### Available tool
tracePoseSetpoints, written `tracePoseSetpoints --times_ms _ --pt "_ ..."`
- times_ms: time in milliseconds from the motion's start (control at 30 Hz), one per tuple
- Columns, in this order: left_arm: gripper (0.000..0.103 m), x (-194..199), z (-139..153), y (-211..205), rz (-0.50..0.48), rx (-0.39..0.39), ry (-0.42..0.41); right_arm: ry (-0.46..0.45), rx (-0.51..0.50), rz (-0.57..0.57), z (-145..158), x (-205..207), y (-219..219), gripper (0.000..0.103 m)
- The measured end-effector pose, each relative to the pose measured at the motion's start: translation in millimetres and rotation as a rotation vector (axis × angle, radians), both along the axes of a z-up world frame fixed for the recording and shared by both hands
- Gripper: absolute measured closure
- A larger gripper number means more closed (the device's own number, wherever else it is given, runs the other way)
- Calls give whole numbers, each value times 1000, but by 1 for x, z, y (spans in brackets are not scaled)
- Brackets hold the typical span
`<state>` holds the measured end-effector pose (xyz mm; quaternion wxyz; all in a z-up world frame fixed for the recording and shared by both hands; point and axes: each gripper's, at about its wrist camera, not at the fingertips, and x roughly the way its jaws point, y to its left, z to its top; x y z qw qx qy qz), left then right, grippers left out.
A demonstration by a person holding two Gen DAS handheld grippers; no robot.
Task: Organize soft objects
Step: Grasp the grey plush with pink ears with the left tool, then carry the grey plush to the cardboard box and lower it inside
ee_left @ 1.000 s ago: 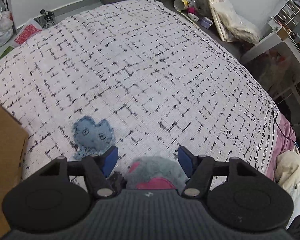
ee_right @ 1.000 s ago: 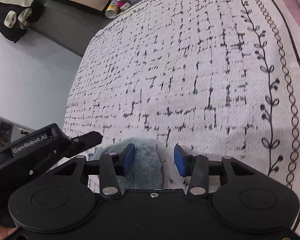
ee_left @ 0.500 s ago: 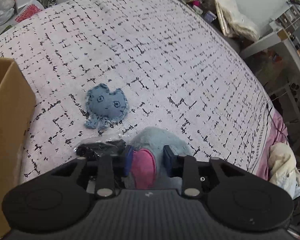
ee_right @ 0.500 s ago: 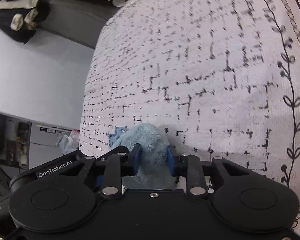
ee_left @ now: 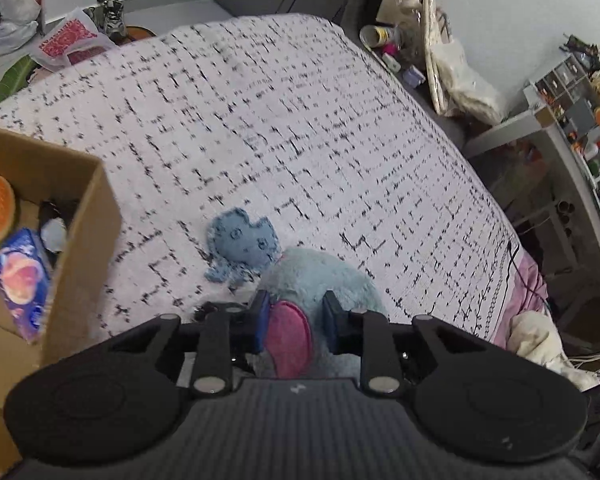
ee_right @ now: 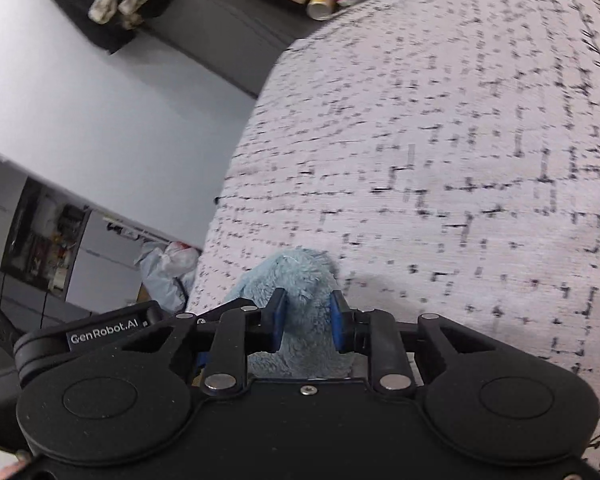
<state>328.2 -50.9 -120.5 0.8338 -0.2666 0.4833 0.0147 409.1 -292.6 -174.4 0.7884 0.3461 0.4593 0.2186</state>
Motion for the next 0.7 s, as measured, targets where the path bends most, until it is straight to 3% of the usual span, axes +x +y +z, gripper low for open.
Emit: tracePoseSetpoints --times_ms 700 --pt "78 -61 58 87 75 -5 -121 -278 38 232 62 -40 71 81"
